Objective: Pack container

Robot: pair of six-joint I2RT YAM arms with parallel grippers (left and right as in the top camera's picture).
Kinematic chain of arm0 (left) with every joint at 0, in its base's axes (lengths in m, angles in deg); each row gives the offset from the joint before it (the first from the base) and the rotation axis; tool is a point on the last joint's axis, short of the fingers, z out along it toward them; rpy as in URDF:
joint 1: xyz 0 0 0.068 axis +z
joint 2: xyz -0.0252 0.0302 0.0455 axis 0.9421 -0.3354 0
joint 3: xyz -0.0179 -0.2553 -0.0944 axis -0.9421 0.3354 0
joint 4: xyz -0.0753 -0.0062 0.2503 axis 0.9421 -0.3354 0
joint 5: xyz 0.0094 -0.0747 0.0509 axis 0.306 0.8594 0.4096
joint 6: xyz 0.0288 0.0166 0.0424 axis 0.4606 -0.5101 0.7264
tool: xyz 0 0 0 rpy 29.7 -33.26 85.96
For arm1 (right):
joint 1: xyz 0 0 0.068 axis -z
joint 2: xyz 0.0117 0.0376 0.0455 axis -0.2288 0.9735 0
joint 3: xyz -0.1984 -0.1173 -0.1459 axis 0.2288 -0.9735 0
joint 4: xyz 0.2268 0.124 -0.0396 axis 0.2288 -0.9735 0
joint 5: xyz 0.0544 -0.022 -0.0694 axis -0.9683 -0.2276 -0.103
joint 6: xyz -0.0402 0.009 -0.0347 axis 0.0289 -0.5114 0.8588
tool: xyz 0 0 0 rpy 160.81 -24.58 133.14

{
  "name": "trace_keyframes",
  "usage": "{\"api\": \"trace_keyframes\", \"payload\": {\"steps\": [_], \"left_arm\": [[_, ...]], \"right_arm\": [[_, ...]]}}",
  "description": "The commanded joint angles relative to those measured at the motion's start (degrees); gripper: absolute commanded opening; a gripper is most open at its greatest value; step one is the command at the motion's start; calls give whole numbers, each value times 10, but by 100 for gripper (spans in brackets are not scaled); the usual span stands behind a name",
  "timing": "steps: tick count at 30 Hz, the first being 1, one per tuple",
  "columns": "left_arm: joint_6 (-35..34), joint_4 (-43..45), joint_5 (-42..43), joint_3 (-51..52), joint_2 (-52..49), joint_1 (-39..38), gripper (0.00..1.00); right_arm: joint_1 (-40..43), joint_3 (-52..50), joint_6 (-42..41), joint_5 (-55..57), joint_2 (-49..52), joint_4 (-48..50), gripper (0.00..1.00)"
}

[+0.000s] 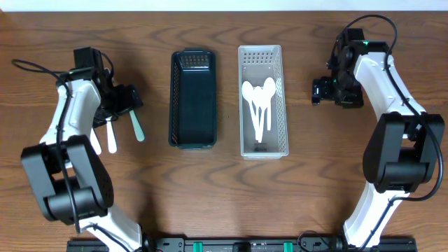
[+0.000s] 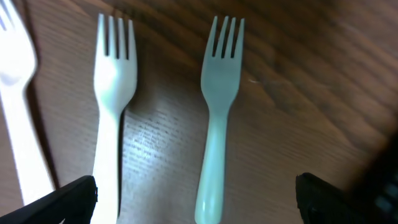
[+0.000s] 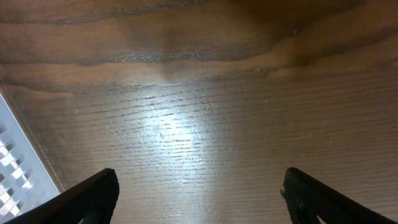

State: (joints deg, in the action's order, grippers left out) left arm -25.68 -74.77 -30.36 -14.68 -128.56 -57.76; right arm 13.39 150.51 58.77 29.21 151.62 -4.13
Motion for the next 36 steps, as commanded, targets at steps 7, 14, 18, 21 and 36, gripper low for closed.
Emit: {"api": "trace_keyframes", "payload": {"steps": [7,14,18,21,36], "left_arm": [[18,12,-9,-7,-52,1,98],[22,23,-9,-7,-71,-14,98],[22,36,-24,-7,-82,-30,98],[22,47,-40,-7,-83,-40,98],[19,50,-40,-3,-83,-43,74]], "right_arm": [[2,-2,6,2,3,-2,87],[2,-2,6,2,3,-2,87],[2,-2,16,2,3,-8,87],[2,-2,17,2,3,-15,88],[2,-2,28,2,3,-26,87]]}}
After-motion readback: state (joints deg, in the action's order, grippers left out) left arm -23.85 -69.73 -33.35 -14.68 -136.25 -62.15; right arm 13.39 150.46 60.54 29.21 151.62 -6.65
